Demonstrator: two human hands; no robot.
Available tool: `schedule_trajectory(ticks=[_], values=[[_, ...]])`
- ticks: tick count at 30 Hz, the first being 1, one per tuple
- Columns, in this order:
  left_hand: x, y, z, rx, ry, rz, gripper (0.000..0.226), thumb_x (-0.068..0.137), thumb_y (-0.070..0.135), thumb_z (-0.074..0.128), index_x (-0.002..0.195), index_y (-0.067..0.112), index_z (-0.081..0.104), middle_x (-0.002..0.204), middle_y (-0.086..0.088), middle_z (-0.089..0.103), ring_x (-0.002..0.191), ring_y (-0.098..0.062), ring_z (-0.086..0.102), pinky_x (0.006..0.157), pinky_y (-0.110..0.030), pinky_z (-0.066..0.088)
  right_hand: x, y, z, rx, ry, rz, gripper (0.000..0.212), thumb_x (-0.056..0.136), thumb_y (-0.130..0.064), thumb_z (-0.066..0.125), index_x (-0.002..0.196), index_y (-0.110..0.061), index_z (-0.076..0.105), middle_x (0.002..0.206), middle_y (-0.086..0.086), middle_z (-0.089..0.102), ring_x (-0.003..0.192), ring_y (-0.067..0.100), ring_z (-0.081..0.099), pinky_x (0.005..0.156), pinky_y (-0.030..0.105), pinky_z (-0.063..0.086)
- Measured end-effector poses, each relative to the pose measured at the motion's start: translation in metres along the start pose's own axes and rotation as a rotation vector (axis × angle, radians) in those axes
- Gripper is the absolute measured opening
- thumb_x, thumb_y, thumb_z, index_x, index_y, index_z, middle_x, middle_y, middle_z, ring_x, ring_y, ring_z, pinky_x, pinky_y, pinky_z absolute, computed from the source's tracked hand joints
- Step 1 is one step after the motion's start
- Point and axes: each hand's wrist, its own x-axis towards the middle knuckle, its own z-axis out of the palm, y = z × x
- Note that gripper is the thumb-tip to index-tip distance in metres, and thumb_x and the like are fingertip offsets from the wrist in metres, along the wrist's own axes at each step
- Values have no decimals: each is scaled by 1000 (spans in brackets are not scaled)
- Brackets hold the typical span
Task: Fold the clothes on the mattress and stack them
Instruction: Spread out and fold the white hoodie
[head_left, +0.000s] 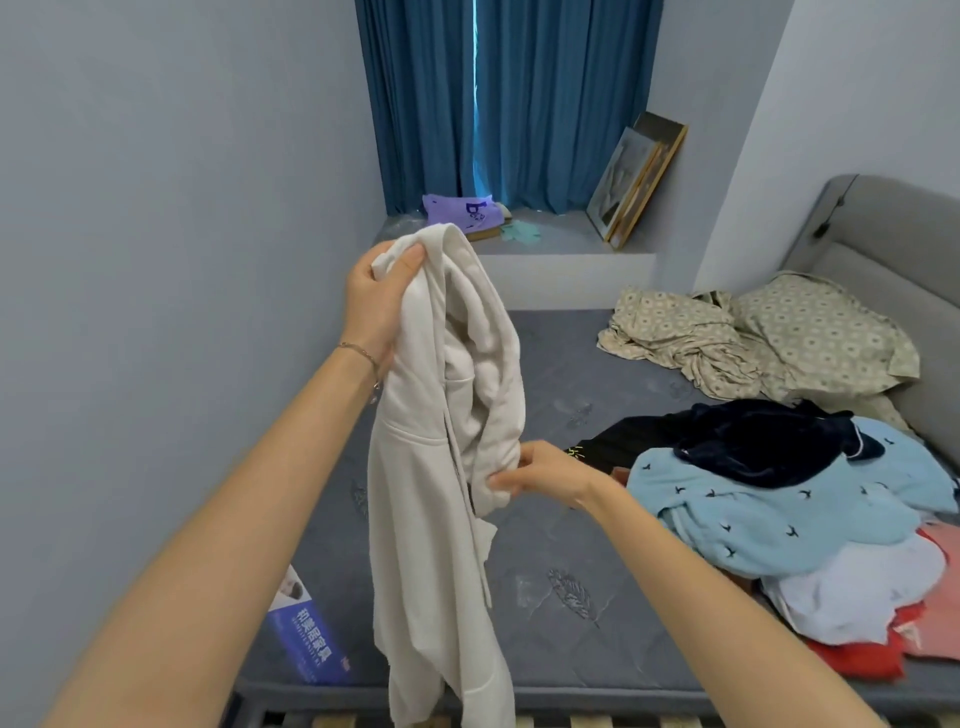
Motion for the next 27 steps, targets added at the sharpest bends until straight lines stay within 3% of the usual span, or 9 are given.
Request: schedule_trajectory(ticks=[2, 5, 9, 14, 18, 20, 22, 27], values=[[4, -5, -8, 66, 39, 28, 16, 90, 27, 68, 101, 15, 66, 102, -1, 68, 93, -12, 62, 88, -27, 53, -5, -13, -16, 74, 28, -74, 19, 92, -22, 68, 110, -22, 69, 108, -8, 74, 104, 11, 67, 83, 20, 54], [9, -15, -22, 148, 79, 55, 9, 90, 25, 67, 96, 19, 65, 92, 8, 65, 83, -2, 60, 80, -16, 50, -13, -39, -44, 261, 143, -151, 32, 101, -31, 51, 131, -24, 54, 125, -2, 67, 110, 16, 66, 84, 31, 56], [12, -30, -30, 230, 68, 79, 5, 90, 23, 67, 86, 24, 64, 83, 14, 63, 71, 10, 57, 72, -11, 47, -15, -81, -62, 173, 364, -270, 17, 102, -39, 47, 114, -37, 59, 111, -12, 71, 99, 9, 68, 78, 31, 58], [26, -33, -35, 199, 118, 70, 12, 89, 26, 68, 79, 31, 63, 81, 16, 63, 73, 5, 58, 74, -16, 50, -7, -128, -78, 321, 537, -401, 25, 88, -49, 59, 101, -31, 71, 104, -2, 74, 98, 15, 69, 82, 32, 58], [43, -57, -47, 310, 97, 47, 12, 90, 29, 67, 79, 27, 62, 81, 12, 61, 78, -5, 56, 73, -16, 47, 22, -111, -89, 243, 645, -306, 24, 97, -39, 56, 104, -20, 69, 104, 2, 73, 97, 19, 68, 84, 37, 55], [49, -86, -54, 435, -2, -1, 20, 91, 28, 65, 77, 14, 62, 74, 6, 55, 69, -6, 49, 61, -15, 40, 42, -88, -86, 160, 674, -238, 30, 98, -34, 54, 102, -6, 65, 97, 3, 68, 89, 17, 63, 78, 34, 50], [55, -122, -62, 507, -60, -50, 27, 92, 26, 63, 78, 2, 61, 71, 2, 49, 64, -7, 41, 58, -21, 35, 65, -62, -80, 121, 698, -178, 35, 97, -31, 54, 103, 3, 61, 90, 4, 62, 83, 13, 56, 71, 29, 46], [87, -213, -83, 555, -78, -179, 30, 91, 21, 62, 80, -7, 60, 76, -7, 47, 73, -14, 40, 65, -29, 30, 135, -8, -73, 63, 711, -25, 24, 98, -32, 51, 82, -15, 58, 80, -5, 58, 73, 8, 50, 63, 23, 39]])
